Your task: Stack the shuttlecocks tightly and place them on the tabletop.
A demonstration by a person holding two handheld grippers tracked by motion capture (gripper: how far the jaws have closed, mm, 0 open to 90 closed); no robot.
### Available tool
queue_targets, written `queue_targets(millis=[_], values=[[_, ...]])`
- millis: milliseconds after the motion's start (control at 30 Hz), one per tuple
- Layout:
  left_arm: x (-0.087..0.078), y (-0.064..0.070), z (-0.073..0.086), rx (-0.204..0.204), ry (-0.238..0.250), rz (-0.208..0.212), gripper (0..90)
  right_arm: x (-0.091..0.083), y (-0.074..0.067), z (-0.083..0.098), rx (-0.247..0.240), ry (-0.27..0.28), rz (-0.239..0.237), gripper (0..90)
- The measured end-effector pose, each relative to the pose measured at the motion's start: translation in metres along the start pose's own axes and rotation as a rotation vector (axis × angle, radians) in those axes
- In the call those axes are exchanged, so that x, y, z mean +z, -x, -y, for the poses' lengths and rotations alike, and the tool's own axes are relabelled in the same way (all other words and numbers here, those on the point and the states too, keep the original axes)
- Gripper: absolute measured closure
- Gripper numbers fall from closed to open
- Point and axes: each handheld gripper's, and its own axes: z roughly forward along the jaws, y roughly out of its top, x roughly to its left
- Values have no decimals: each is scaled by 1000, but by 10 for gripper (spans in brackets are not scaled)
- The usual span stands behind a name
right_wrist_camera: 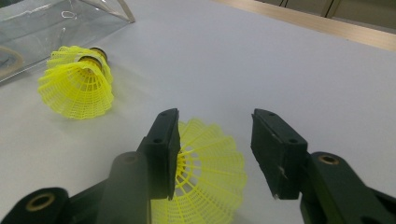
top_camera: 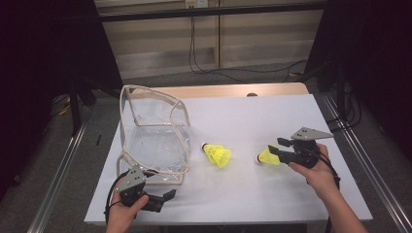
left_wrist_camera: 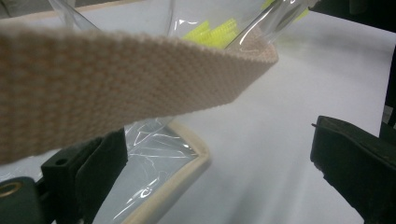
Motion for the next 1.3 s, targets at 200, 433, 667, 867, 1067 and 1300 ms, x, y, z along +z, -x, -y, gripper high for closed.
queue_targets(millis=[200, 433, 667, 867, 1067, 1300], values=[[0, 0, 0, 0, 0, -1, 39, 0, 0, 2, -21, -5, 8, 639], [0, 0, 0, -4, 2, 1, 39, 2, 3, 6, -15, -28, -15, 848], [0, 0, 0, -4, 2, 1, 39, 4, 6, 10, -15, -46, -16, 892], [0, 0, 0, -4, 1, 2, 39, 5, 8, 13, -7, -52, -9, 893], [1, 1, 0, -4, 5, 4, 39, 5, 8, 15, -10, -58, -14, 897], [1, 1, 0, -3, 5, 4, 39, 4, 11, 19, 5, -51, -14, 898]])
